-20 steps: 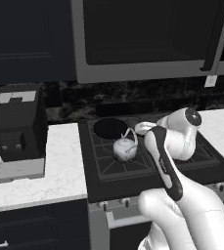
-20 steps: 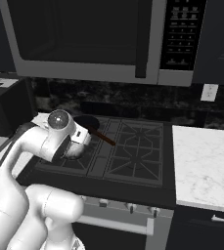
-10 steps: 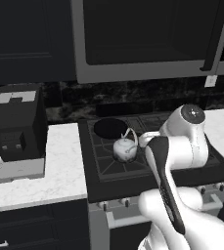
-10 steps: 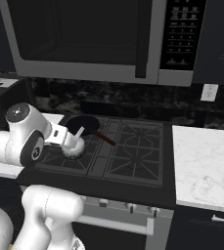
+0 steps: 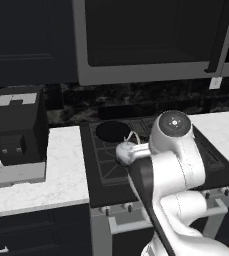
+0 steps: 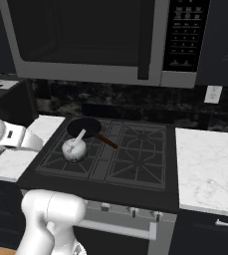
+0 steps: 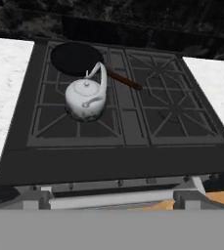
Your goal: Pick the kettle from the counter and place it on a stove burner. Then turn the burner on.
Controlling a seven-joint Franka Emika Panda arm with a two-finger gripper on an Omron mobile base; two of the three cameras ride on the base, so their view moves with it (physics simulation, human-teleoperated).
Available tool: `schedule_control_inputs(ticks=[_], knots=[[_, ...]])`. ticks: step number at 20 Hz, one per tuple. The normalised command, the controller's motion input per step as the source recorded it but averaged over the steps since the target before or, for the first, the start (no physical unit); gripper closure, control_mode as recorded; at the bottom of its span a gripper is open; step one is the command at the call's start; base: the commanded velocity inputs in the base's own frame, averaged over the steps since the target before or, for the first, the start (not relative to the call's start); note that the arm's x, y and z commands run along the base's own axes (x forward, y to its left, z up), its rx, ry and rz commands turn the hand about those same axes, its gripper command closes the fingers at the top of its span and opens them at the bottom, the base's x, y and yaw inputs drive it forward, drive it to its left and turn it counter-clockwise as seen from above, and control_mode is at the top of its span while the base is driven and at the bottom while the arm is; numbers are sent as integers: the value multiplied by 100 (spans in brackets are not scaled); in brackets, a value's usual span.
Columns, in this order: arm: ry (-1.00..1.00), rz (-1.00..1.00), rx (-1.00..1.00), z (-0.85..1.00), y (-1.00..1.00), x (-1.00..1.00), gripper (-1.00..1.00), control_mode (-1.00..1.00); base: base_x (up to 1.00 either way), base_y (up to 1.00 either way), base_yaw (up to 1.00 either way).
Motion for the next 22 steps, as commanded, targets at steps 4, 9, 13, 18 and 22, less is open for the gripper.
schedule_control_inputs(ticks=[4,9,13,18,22], knots=[[-37,0,-12,-59,56,-32,-100,-100,0,0,0],[-45,0,-8,-95,48,-25,-100,-100,0,0,0],[-43,0,0,-100,37,-15,-100,-100,0,0,0],[-40,0,3,-100,15,-4,-100,-100,0,0,0],[-41,2,12,-100,0,0,-100,-100,0,0,0]])
